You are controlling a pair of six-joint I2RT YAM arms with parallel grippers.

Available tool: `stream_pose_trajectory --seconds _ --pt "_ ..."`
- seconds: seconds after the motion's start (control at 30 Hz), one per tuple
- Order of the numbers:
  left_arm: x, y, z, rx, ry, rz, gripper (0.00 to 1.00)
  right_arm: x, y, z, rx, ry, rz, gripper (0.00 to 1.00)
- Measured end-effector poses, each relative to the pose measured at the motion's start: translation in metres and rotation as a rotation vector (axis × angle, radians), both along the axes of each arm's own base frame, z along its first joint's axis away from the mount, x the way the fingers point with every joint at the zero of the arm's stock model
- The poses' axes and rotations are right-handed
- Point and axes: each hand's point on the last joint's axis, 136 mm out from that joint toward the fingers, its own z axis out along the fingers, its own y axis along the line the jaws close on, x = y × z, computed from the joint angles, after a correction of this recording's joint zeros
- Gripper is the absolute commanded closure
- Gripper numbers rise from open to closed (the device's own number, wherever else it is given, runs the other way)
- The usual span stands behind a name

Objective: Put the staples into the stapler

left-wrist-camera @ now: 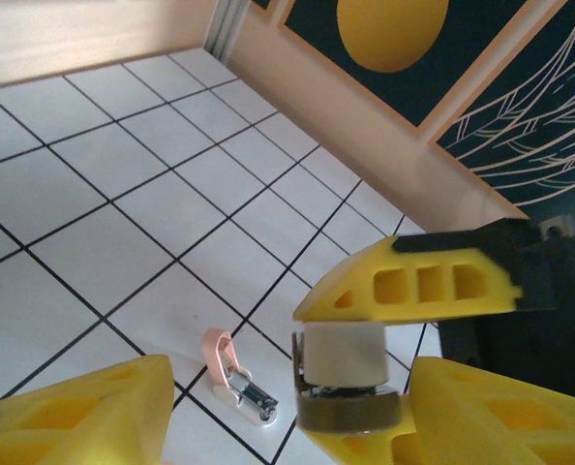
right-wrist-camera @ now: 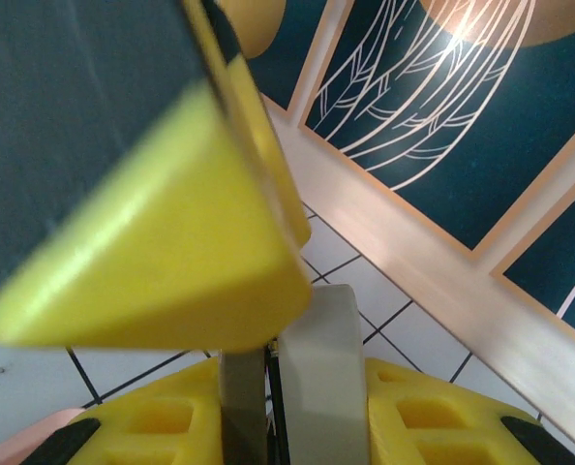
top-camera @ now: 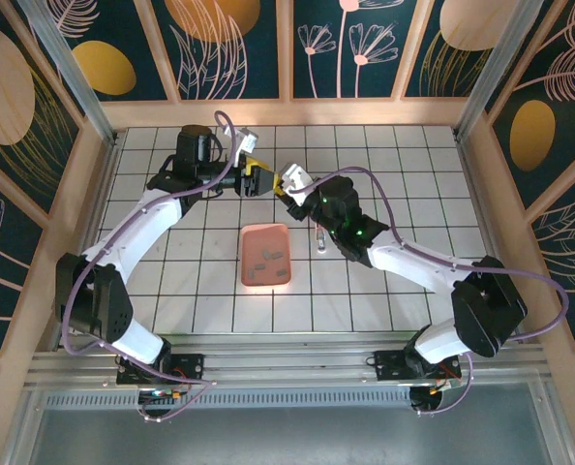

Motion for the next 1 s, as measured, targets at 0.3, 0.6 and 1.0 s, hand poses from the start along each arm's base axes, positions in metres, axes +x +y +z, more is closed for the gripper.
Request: stream_pose_trajectory --seconds 0.3,0.6,1.0 --pt "-0.001 -0.004 0.0 -0.001 0.012 -0.017 0.42 0.001 0.003 0.004 -0.01 -0.034 0.004 0.74" --pt "-0.002 -0.006 0.0 -0.008 0.016 -0.031 0.45 -0.001 0.007 0.008 -0.013 -0.068 0.016 0.74" --pt "-0.006 -0.012 0.005 -0.016 0.009 -0.062 0.96 0.0 0.01 0.009 -0.027 -0.088 0.007 0.71"
